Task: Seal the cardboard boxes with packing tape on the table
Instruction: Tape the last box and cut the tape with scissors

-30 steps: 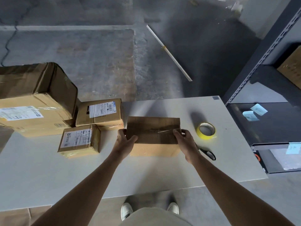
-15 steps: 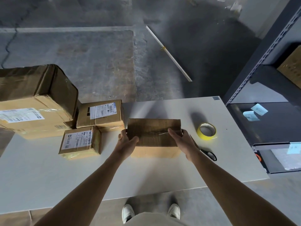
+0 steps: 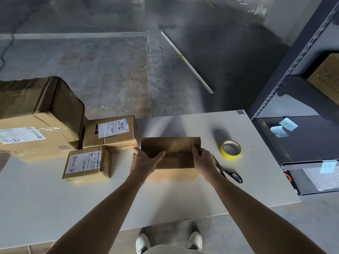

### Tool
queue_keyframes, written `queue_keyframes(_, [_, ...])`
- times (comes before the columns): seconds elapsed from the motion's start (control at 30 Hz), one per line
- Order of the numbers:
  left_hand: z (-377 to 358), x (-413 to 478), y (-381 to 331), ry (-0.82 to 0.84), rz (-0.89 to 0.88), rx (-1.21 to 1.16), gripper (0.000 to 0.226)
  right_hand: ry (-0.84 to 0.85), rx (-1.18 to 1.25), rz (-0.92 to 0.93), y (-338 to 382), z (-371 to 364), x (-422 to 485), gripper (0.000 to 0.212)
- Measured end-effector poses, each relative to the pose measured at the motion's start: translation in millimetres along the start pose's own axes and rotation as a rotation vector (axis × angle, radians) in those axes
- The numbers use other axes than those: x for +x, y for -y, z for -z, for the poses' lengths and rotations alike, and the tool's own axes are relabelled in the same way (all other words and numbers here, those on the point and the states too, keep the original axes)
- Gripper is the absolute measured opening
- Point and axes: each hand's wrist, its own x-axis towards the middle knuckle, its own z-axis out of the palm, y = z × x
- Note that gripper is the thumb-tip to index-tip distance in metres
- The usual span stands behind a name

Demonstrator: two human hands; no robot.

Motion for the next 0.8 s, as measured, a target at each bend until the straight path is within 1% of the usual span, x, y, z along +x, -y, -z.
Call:
queue_keyframes(0.1, [1,3,1,-0.024,-0.005,-0.016,0.09,-0.002,-0.024,0.01,-1,-1,1,0.051])
queue_keyframes(0.23, [2,6,-2,-0.04,-0.032,0.019,0.062,0.012,-0.041,-0.019,0,-1,3,0.051])
queue_keyframes(0.33, [3,4,-5,-0.049,-0.034,0.04,0.046,0.013,0.038,-0.075,0,0,2,0.055])
queue_keyframes(0.4, [5,4,-8,-0.05,-0.032,0.031,0.043,0.02,0.096,-0.109,-2,2,4,0.061])
queue_keyframes(0.47, [9,8,-7,-0.06,-0.007,0.008,0.045,0.041,0.16,-0.16,-2,5,8,0.07])
queue_keyframes(0.57, [14,21,-2,-0.065,0.059,-0.049,0.062,0.084,0.245,-0.263,-4,12,16,0.079])
queue_keyframes(0.63, [15,26,1,-0.007,0.073,-0.081,0.072,0.114,0.262,-0.304,-6,13,19,0.083])
queue_keyframes(0.7, [13,26,1,0.082,0.057,-0.098,0.079,0.132,0.276,-0.331,-8,11,20,0.082])
queue_keyframes(0.73, [13,24,0,0.1,0.056,-0.098,0.081,0.133,0.302,-0.325,-8,10,19,0.079])
queue_keyframes(0.8, [13,21,-2,0.078,0.046,-0.099,0.084,0.117,0.348,-0.308,-5,8,16,0.069])
